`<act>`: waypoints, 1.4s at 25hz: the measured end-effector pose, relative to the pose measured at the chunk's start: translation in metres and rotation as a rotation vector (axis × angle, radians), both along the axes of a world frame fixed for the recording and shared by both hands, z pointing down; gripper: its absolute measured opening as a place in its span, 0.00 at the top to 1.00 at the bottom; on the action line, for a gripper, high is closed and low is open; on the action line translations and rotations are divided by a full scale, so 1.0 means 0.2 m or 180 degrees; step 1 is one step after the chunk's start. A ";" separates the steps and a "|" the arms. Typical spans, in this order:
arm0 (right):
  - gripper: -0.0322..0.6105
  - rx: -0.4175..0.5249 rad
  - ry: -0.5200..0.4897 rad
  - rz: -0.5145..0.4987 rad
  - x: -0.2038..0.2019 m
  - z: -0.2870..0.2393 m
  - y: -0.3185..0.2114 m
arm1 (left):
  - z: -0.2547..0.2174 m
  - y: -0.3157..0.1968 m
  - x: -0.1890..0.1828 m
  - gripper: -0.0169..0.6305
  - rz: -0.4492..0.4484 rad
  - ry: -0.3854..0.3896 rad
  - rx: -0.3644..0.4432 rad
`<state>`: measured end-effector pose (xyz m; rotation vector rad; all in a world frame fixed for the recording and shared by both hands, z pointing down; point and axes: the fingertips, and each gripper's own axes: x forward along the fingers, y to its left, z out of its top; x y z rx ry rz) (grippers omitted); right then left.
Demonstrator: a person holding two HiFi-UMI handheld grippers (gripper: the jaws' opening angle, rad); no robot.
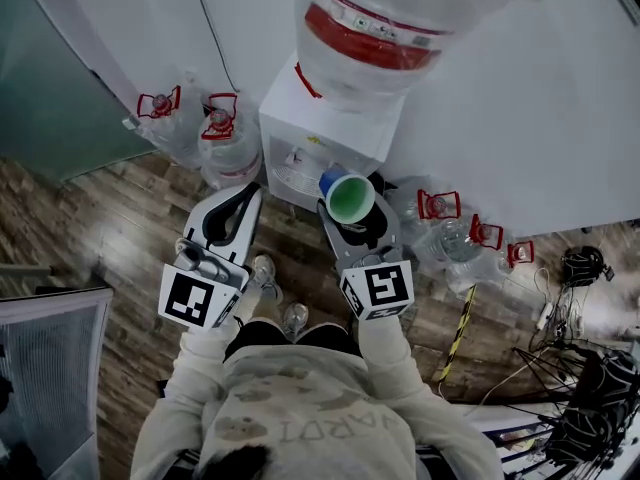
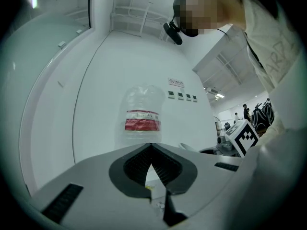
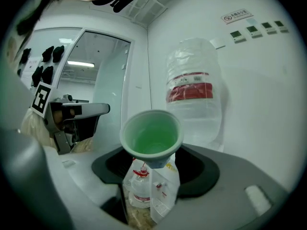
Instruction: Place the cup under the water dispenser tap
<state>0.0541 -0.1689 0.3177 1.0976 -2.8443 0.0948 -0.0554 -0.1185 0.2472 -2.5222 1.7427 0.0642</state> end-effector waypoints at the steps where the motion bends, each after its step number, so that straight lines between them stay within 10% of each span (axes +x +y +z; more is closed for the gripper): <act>1: 0.51 -0.0027 0.0010 -0.0014 -0.02 0.03 -0.01 | 0.02 -0.02 -0.01 0.97 0.0004 0.0007 -0.0019; 35: 0.52 -0.0646 0.0542 0.0031 -0.42 1.30 -0.35 | 0.81 -0.28 -0.26 0.97 0.0055 0.0229 -0.0696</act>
